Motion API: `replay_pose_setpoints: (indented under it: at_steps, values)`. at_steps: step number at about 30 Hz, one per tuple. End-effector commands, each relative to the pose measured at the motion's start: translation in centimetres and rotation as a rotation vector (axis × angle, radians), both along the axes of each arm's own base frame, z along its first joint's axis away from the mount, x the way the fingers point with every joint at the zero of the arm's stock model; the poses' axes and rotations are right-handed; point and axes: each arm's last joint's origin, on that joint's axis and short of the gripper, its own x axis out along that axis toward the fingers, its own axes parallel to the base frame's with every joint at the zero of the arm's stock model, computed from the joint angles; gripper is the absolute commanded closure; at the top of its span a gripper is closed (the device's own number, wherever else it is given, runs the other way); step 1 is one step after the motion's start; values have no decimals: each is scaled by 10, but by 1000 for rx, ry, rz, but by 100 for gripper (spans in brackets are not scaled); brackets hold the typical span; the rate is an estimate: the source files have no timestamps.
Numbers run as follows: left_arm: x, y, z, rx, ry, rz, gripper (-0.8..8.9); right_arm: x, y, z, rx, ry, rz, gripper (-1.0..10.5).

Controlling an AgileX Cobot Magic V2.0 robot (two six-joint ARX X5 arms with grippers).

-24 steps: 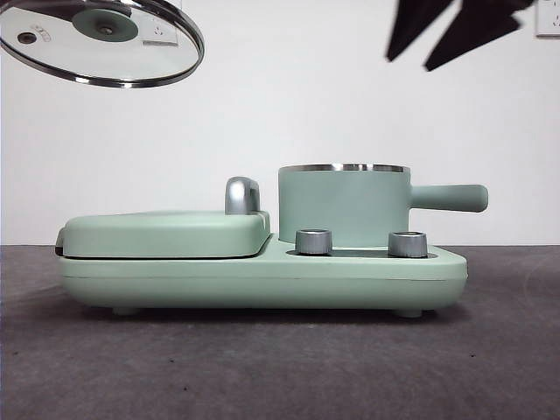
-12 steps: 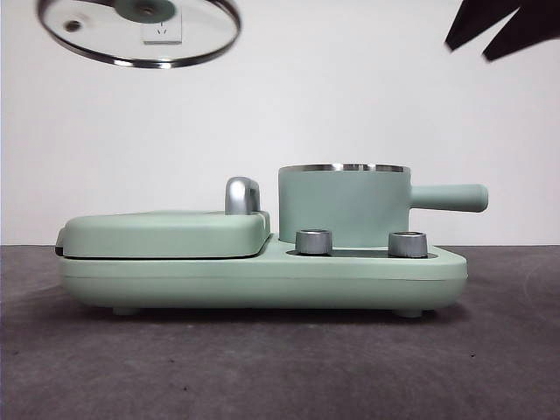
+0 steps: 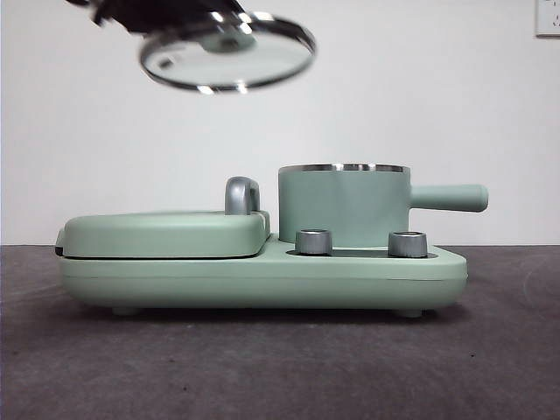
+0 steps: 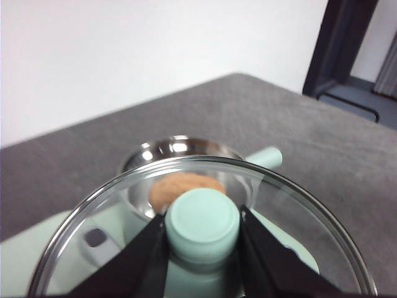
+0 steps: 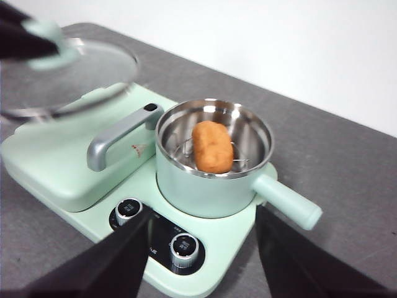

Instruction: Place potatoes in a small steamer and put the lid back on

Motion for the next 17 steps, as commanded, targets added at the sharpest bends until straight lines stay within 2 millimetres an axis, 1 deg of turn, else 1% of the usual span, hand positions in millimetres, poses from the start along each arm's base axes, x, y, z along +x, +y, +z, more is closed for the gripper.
replay_pose_setpoints:
  at_steps: [1,9,14,17]
  values:
    - [13,-14,12,-35,-50,-12,804,-5,-2,0,-11,-7,-10,693]
    - [56,-58,14,11,-68,-56,804,-21,-12,-4,-33,16,-38,693]
    - [79,-84,16,20,-92,-77,804,-24,-13,-5,-37,22,-39,693]
    - [93,-96,13,27,-98,-85,804,-24,-13,-5,-37,23,-38,693]
